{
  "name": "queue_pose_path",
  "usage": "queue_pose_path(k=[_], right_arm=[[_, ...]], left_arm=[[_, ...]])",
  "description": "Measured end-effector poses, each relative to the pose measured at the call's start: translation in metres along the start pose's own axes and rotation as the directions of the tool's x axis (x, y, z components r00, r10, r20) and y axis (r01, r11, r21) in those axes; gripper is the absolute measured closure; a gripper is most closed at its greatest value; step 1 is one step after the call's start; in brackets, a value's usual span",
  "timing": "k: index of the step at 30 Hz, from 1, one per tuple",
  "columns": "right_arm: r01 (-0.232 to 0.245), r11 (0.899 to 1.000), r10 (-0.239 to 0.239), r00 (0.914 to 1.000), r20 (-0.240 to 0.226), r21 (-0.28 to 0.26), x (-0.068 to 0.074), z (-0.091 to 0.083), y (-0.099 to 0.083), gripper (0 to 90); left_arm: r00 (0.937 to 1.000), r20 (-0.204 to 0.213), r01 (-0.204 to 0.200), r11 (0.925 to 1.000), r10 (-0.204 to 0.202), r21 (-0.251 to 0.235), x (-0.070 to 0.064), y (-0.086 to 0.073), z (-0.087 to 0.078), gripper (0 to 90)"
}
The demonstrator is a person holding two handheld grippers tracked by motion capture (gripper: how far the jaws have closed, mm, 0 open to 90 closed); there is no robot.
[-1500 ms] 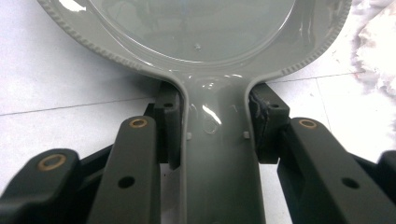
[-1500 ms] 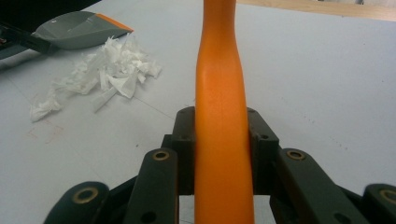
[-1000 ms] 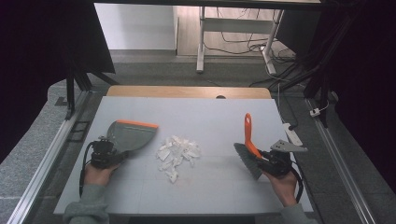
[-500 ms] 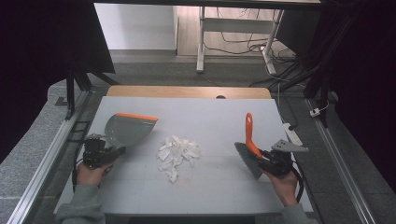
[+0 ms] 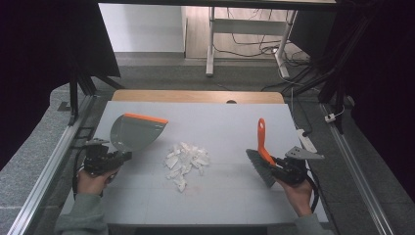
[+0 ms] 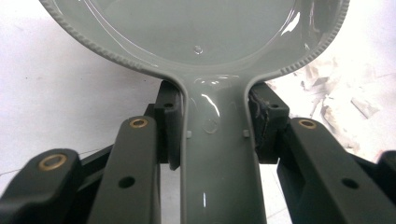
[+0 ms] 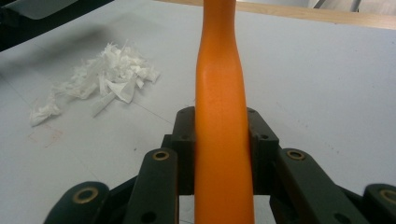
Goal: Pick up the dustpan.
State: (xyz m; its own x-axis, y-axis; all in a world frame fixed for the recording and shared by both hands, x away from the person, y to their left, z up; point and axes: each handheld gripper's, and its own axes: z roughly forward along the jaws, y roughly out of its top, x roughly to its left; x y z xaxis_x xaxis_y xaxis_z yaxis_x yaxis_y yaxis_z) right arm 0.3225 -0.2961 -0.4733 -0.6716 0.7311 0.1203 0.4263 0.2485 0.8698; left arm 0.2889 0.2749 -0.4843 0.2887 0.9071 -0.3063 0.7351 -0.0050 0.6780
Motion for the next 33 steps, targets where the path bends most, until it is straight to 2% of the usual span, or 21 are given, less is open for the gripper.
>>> queue_pose_path(k=[9, 15, 26, 30, 33], right_arm=[[0.002, 1.000, -0.002, 1.0000, 0.002, -0.002, 0.000, 0.000, 0.000, 69.6], [0.001, 1.000, -0.001, 1.0000, 0.003, -0.004, 0.000, -0.001, 0.000, 69.6], [-0.021, 1.000, 0.020, 0.9997, -0.017, -0.016, 0.002, -0.003, 0.000, 69.6], [-0.016, 1.000, 0.015, 0.9998, -0.015, -0.017, 0.003, -0.003, 0.000, 69.6], [-0.014, 1.000, 0.013, 0.9998, -0.014, -0.015, 0.004, -0.002, 0.000, 69.6]], left_arm=[[0.9985, 0.021, -0.049, 0.9984, 0.050, -0.027, 0.001, 0.001, -0.014, 61.4], [0.9943, 0.038, -0.099, 0.9945, 0.100, -0.034, 0.002, 0.001, -0.020, 61.4], [0.9809, 0.088, -0.173, 0.9848, 0.174, -0.016, 0.002, 0.001, -0.027, 61.5], [0.9732, 0.094, -0.210, 0.9776, 0.210, -0.004, -0.001, 0.000, -0.028, 61.4], [0.9702, 0.096, -0.224, 0.9747, 0.222, 0.002, -0.001, -0.001, -0.030, 61.4]])
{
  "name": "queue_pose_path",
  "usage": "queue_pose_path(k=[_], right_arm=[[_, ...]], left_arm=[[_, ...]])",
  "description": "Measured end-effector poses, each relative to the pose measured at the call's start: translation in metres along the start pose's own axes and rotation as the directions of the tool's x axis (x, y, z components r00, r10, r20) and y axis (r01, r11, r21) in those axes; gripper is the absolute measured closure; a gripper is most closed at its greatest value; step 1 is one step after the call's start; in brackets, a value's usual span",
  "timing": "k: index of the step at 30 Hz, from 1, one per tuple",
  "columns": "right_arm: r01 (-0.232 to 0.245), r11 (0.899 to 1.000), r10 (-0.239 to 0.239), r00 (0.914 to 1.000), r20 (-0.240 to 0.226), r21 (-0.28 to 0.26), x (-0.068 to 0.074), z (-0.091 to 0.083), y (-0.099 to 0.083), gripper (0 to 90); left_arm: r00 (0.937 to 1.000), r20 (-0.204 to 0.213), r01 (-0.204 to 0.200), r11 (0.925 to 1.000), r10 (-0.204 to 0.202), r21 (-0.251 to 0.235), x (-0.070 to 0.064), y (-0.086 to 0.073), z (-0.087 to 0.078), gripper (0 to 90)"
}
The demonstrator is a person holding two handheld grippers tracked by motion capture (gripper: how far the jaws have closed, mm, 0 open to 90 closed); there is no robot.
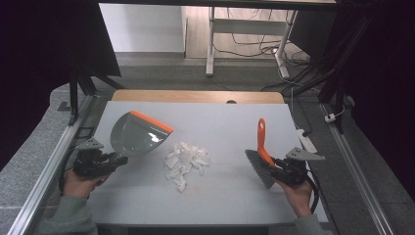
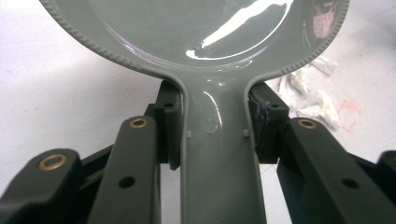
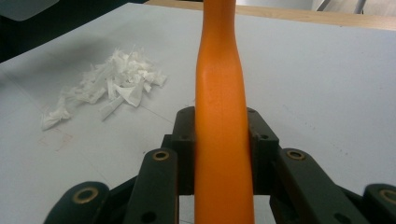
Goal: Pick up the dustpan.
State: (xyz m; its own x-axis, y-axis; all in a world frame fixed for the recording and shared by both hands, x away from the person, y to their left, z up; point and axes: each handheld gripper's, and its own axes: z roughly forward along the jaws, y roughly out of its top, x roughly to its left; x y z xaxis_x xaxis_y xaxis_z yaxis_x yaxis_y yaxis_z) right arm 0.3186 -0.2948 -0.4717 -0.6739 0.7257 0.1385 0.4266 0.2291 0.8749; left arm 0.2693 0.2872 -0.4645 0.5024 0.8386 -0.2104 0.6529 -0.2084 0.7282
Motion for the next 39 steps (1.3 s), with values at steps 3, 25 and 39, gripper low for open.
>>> queue_pose_path(k=[3, 25, 39], right_arm=[[-0.001, 1.000, 0.001, 1.0000, 0.001, -0.001, 0.000, 0.000, 0.000, 69.7], [0.003, 1.000, -0.003, 0.9999, -0.015, -0.010, -0.002, 0.005, 0.004, 69.7], [0.007, 1.000, -0.007, 0.9998, -0.020, -0.010, -0.002, 0.007, 0.004, 69.6]], left_arm=[[0.9999, 0.014, -0.010, 0.9999, 0.010, 0.005, -0.001, -0.002, -0.003, 61.5], [0.9884, 0.084, -0.131, 0.9896, 0.126, 0.059, -0.019, -0.030, -0.011, 61.5], [0.9697, 0.149, -0.213, 0.9684, 0.193, 0.130, -0.015, -0.046, -0.017, 61.5]])
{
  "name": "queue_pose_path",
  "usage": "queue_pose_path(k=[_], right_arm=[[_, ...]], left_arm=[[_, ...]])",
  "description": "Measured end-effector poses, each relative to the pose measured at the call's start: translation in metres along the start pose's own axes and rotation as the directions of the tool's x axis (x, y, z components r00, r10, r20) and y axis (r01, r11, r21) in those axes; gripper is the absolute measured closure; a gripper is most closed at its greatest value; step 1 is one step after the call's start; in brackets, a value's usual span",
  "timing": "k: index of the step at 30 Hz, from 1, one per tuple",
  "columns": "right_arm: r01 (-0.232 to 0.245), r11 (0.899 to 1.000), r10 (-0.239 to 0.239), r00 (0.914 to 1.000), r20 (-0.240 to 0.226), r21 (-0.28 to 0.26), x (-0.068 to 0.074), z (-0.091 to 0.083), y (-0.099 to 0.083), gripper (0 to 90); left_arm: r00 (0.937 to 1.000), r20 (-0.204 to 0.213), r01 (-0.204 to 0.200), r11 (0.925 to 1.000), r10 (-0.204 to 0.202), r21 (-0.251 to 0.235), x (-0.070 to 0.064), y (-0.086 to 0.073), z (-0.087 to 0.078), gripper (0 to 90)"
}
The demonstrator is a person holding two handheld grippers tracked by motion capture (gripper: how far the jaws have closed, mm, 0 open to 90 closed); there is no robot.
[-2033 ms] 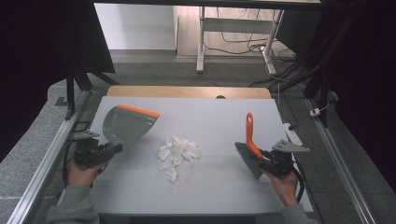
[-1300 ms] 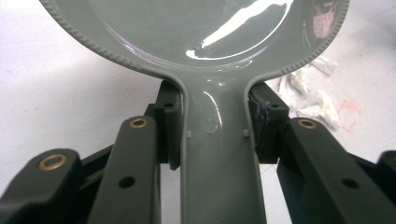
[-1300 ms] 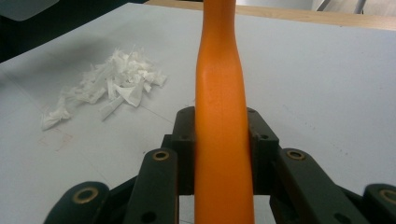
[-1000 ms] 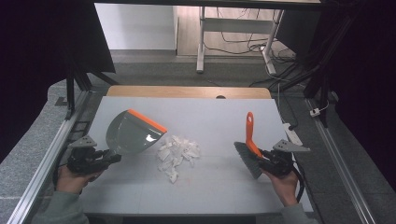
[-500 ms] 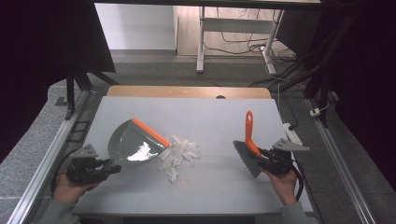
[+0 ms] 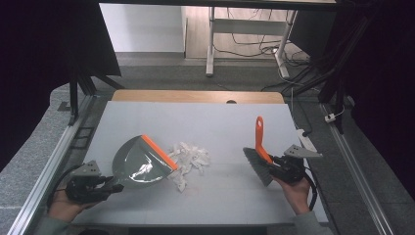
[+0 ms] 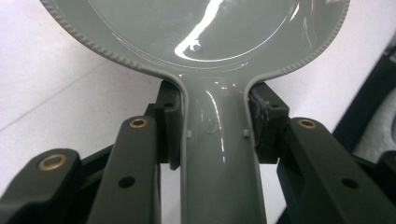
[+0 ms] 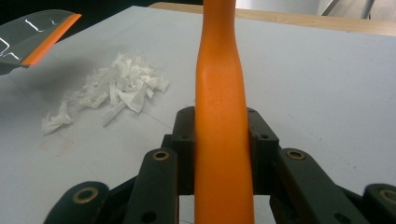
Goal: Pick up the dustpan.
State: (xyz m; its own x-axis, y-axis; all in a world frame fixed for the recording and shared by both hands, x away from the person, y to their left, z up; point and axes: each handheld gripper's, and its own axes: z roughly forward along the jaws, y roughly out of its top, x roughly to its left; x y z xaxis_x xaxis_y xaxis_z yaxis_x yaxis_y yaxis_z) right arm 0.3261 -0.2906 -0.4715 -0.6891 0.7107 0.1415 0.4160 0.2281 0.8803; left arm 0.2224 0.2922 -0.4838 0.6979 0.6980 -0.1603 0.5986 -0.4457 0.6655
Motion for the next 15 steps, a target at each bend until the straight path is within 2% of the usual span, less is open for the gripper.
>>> queue_pose_path(k=[3, 6, 8, 15], right_arm=[[0.001, 1.000, -0.001, 1.0000, -0.004, 0.000, -0.0001, 0.0004, -0.0001, 69.7], [0.003, 1.000, -0.003, 1.0000, -0.001, 0.001, -0.0001, 0.0000, 0.0001, 69.6], [0.003, 1.000, -0.003, 1.0000, 0.000, 0.001, -0.0001, -0.0001, 0.0001, 69.6], [0.005, 1.000, -0.005, 1.0000, -0.001, 0.003, -0.0001, 0.0004, -0.0003, 69.6]], left_arm=[[0.9996, 0.010, -0.026, 0.9995, 0.026, 0.019, -0.0001, -0.0023, -0.0003, 61.5], [0.9997, 0.001, -0.026, 0.9995, 0.026, 0.016, -0.0007, -0.0014, 0.0006, 61.5], [0.9996, 0.009, -0.028, 0.9993, 0.028, 0.024, -0.0011, -0.0010, 0.0014, 61.5], [0.9973, 0.032, -0.068, 0.9958, 0.066, 0.062, -0.0051, -0.0068, 0.0027, 61.4]])
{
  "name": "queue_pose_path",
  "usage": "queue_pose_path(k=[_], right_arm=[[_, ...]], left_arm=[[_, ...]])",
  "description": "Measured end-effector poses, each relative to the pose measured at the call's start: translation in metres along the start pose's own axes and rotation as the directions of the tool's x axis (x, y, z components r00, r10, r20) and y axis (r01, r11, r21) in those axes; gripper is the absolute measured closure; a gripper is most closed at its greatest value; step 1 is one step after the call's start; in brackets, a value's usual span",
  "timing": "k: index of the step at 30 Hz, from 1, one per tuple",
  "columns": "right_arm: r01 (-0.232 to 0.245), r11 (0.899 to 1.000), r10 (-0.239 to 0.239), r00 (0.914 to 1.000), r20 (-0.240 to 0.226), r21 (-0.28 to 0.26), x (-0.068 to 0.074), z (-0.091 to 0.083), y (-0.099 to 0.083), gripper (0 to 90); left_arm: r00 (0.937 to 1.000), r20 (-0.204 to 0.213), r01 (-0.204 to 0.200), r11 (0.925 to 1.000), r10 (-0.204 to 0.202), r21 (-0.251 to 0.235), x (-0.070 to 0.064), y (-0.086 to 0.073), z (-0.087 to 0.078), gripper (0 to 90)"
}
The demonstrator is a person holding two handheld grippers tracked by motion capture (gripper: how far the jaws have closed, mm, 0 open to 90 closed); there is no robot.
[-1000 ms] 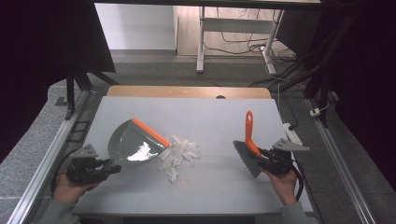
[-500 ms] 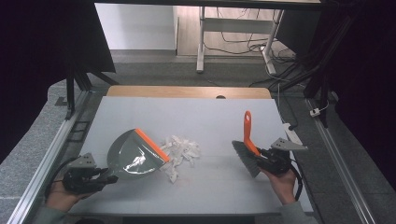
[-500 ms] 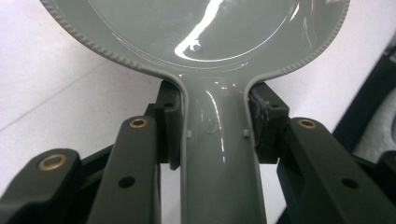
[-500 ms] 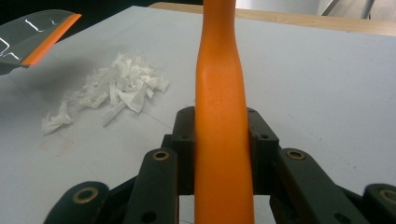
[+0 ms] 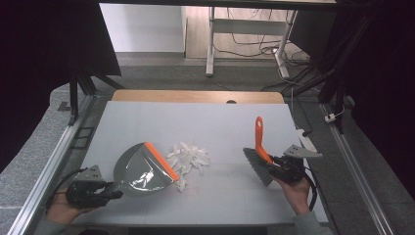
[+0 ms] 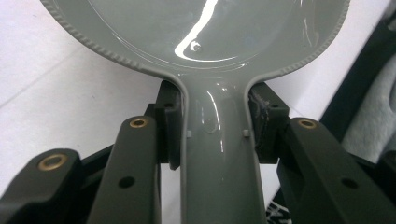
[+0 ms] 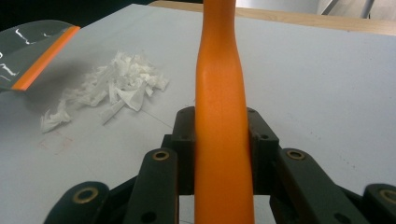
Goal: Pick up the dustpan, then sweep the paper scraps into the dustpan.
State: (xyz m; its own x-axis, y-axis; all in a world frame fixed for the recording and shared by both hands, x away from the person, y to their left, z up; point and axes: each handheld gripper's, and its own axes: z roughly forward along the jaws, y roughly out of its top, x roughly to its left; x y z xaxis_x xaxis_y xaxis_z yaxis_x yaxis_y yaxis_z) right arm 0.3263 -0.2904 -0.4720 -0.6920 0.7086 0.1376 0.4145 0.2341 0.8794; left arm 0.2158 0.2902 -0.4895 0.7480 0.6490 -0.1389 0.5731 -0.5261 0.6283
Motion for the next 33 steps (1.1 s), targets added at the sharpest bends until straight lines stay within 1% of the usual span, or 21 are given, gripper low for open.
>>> queue_pose_path(k=[1, 6, 8, 10, 16, 20, 22, 26, 29, 31, 33], right_arm=[[0.000, 1.000, 0.000, 1.0000, 0.001, 0.001, 0.000, 0.000, 0.000, 69.6], [0.002, 1.000, -0.002, 1.0000, 0.003, 0.004, 0.001, 0.001, 0.000, 69.6], [0.003, 1.000, -0.003, 1.0000, 0.003, 0.005, 0.001, 0.001, 0.000, 69.6], [0.003, 1.000, -0.003, 1.0000, 0.002, 0.005, 0.001, 0.001, 0.000, 69.6], [0.003, 1.000, -0.003, 1.0000, 0.001, 0.008, 0.001, 0.001, 0.000, 69.7], [0.005, 1.000, -0.005, 1.0000, 0.001, 0.009, 0.001, 0.002, 0.000, 69.6], [0.004, 1.000, -0.004, 1.0000, 0.001, 0.007, 0.002, 0.002, 0.000, 69.7], [-0.004, 1.000, 0.004, 1.0000, -0.008, -0.002, 0.003, 0.002, 0.001, 69.7], [0.001, 1.000, -0.001, 0.9999, -0.011, -0.003, 0.006, 0.006, 0.005, 69.6], [0.002, 1.000, -0.002, 1.0000, -0.001, -0.005, 0.009, 0.011, 0.012, 69.6], [-0.007, 1.000, 0.007, 1.0000, 0.003, -0.015, 0.011, 0.019, 0.020, 69.6]], left_arm=[[0.9999, 0.005, -0.011, 0.9999, 0.011, 0.003, 0.000, -0.001, -0.001, 61.5], [0.9994, 0.017, -0.031, 0.9995, 0.030, 0.010, -0.002, -0.004, -0.001, 61.4], [0.9988, 0.027, -0.042, 0.9989, 0.042, 0.022, -0.002, -0.006, -0.001, 61.4], [0.9984, 0.028, -0.050, 0.9981, 0.049, 0.036, -0.003, -0.007, 0.000, 61.4], [0.9977, 0.034, -0.061, 0.9953, 0.059, 0.075, -0.003, -0.011, 0.004, 61.4], [0.9966, 0.033, -0.079, 0.9904, 0.076, 0.114, -0.003, -0.011, 0.009, 61.4], [0.9961, 0.040, -0.082, 0.9893, 0.078, 0.120, -0.003, -0.012, 0.010, 61.4], [0.9969, 0.037, -0.074, 0.9898, 0.070, 0.122, -0.002, -0.012, 0.010, 61.4], [0.9968, 0.038, -0.076, 0.9878, 0.071, 0.136, -0.002, -0.012, 0.012, 61.4], [0.9965, 0.039, -0.078, 0.9862, 0.073, 0.146, -0.003, -0.012, 0.013, 61.4], [0.9962, 0.041, -0.082, 0.9861, 0.077, 0.144, -0.002, -0.013, 0.011, 61.4]])
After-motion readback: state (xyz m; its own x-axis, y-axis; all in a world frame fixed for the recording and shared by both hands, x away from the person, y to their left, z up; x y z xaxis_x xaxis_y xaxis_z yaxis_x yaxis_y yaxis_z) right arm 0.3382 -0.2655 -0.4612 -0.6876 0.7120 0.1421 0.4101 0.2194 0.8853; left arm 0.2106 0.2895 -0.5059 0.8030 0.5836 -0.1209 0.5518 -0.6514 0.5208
